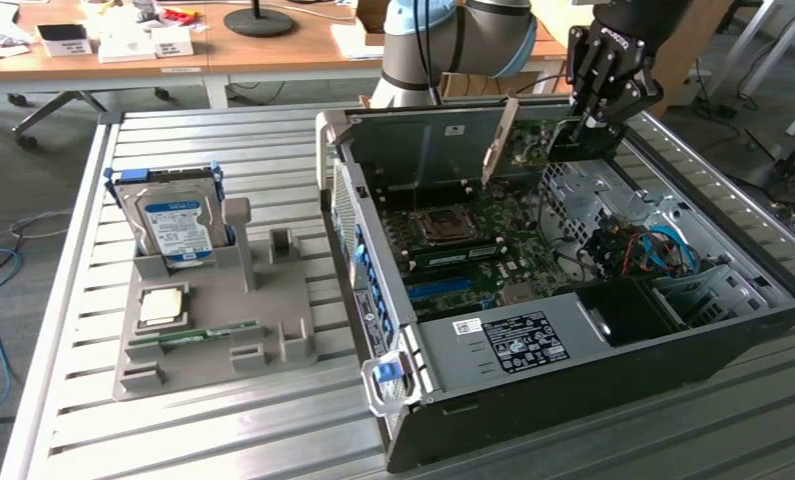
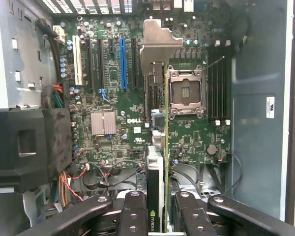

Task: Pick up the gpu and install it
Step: 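Insert the gpu into the slot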

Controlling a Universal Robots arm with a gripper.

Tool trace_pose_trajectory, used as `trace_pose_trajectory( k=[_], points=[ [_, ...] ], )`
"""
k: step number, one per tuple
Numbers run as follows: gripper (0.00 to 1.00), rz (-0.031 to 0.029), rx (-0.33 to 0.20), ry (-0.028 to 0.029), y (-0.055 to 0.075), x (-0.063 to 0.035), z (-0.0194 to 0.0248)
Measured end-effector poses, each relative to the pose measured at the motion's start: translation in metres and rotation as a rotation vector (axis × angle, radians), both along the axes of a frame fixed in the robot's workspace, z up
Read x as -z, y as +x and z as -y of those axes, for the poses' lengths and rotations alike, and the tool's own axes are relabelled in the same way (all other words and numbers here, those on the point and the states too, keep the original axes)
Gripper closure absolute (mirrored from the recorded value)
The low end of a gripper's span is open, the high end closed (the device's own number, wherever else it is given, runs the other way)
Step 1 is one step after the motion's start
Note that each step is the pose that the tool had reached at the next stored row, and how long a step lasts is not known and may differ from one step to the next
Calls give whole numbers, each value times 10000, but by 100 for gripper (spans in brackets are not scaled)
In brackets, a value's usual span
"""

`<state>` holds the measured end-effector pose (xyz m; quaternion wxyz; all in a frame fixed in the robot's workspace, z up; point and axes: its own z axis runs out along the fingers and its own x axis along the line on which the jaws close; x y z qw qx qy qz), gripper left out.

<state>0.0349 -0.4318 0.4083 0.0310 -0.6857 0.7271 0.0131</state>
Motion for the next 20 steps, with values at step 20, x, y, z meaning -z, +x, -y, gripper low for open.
trace_pose_trajectory(
  k=[20],
  points=[
    [73, -1, -1, 0, -47, 104, 21]
  ],
)
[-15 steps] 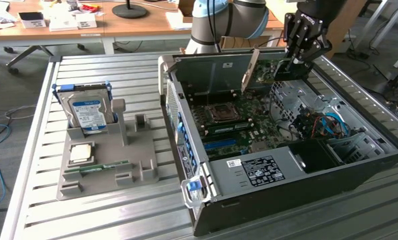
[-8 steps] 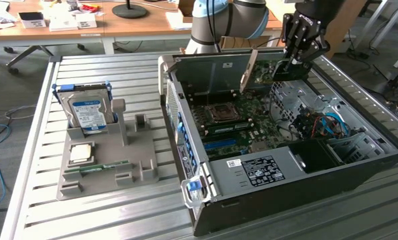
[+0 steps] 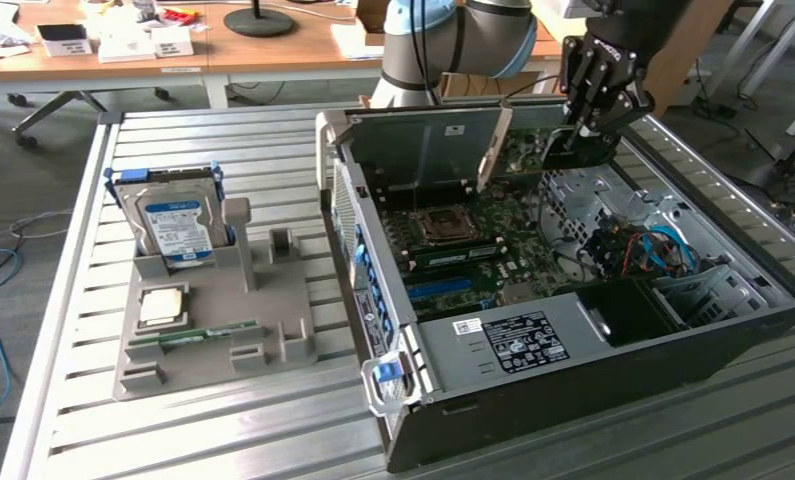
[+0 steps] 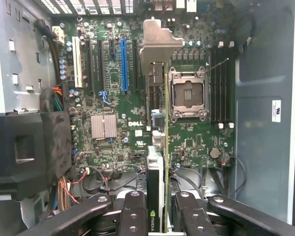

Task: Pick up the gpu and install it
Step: 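Insert the gpu into the slot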

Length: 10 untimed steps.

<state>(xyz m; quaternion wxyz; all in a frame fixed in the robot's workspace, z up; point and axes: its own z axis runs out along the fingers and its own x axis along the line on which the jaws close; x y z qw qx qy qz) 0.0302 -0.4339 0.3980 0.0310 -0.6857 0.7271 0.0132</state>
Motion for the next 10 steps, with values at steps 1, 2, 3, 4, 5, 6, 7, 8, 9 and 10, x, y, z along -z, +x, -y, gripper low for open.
trace_pose_trajectory(
  k=[1, 2, 3, 4, 5, 6, 7, 8, 9, 10],
  points=[
    [73, 0, 1, -1, -2, 7, 0],
    [73, -1, 3, -2, -7, 12, 0],
    [73, -1, 1, -1, -14, 16, 0],
    [73, 0, 0, -1, -21, 18, 0],
    [73, 0, 0, -1, -21, 18, 1],
    [73, -1, 0, -2, -22, 18, 1],
    [73, -1, 0, -2, -21, 18, 1],
    [73, 0, 0, -1, -22, 19, 1],
    [73, 0, 0, 0, -22, 19, 1],
    [73, 0, -1, 0, -22, 19, 1]
  ],
)
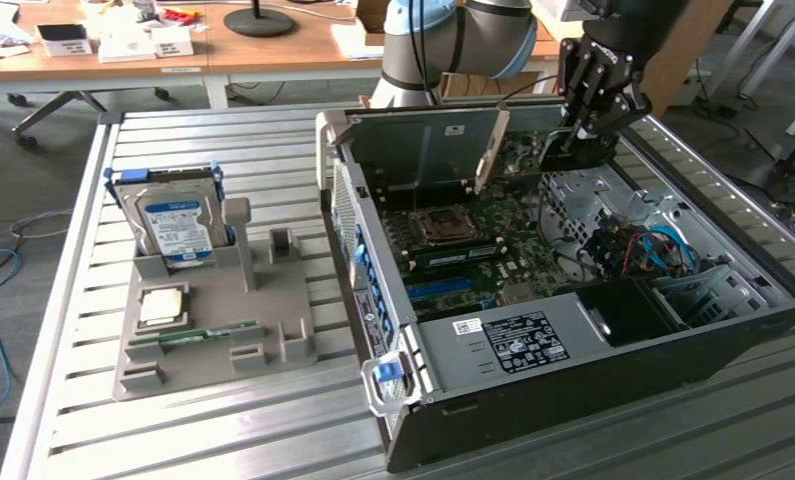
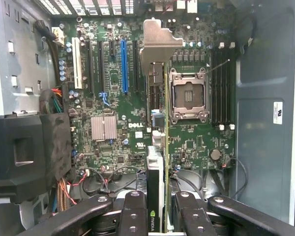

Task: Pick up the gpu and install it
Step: 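Insert the gpu into the slot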

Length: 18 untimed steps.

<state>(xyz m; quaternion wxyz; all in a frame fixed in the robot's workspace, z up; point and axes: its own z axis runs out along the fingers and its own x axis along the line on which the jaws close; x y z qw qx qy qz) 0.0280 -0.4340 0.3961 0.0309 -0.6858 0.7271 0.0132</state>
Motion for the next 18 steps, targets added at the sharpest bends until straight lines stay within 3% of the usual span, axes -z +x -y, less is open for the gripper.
trace_pose_trajectory(
  k=[18],
  points=[
    [73, 0, 1, 0, -175, 1, 0]
  ],
)
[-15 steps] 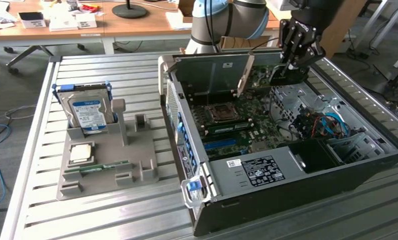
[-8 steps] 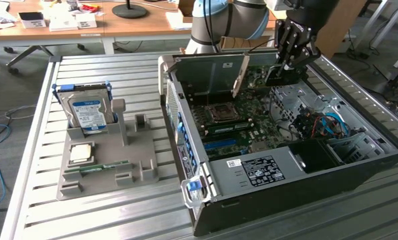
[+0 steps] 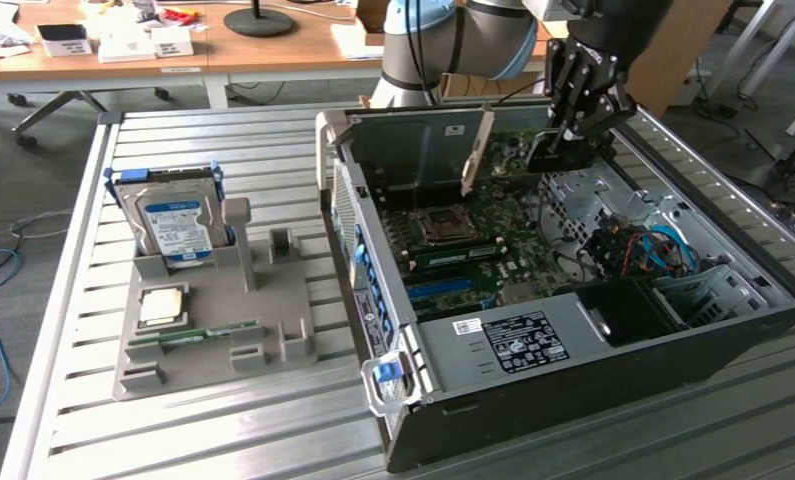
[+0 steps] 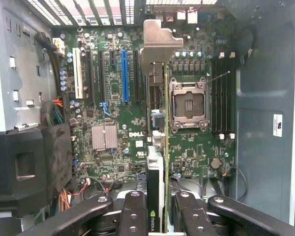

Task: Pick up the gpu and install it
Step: 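Insert the gpu into the slot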

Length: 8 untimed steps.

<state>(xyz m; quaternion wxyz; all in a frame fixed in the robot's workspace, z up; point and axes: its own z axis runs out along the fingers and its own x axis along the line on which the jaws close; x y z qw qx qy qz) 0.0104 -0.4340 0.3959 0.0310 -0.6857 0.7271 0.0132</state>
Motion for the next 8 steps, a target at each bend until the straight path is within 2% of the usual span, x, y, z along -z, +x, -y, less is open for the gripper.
trace_pose_trajectory(
  k=[8],
  points=[
    [73, 0, 0, 0, -42, 0, 0]
  ],
)
